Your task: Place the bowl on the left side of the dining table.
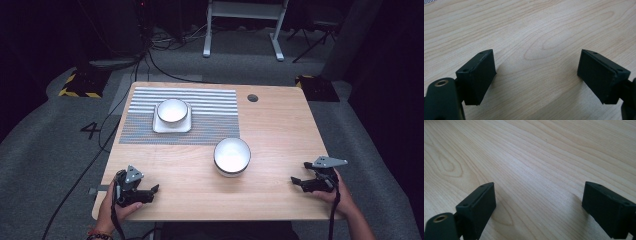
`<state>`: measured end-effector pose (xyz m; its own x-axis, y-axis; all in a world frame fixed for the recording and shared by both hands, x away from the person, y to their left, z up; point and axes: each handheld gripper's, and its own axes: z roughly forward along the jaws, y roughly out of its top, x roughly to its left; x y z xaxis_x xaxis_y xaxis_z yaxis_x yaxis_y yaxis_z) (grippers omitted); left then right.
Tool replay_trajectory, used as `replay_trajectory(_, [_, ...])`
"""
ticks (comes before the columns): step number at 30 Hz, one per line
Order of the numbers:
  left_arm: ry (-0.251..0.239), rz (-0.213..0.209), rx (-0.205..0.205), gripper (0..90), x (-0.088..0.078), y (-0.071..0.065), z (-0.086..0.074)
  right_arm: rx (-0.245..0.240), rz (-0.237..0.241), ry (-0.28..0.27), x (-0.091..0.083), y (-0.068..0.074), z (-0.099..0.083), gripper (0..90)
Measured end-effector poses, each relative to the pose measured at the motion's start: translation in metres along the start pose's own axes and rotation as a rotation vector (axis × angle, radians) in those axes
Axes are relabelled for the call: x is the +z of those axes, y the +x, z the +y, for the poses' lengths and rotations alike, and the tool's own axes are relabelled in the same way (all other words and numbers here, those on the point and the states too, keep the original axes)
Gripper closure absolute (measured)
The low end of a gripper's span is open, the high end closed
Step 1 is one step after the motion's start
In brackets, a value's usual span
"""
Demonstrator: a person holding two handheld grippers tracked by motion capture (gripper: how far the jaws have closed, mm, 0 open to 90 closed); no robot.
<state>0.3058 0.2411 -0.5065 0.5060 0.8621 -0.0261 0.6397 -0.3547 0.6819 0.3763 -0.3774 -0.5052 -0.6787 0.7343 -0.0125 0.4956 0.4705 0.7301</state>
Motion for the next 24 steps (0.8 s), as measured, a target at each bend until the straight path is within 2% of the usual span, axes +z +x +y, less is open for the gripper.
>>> replay_trajectory(24, [0.001,-0.006,-0.001,15.3,0.0000,-0.0001,0.0000,0.002,0.001,-0.001,0.0006,0.0001,0.0003,12.0])
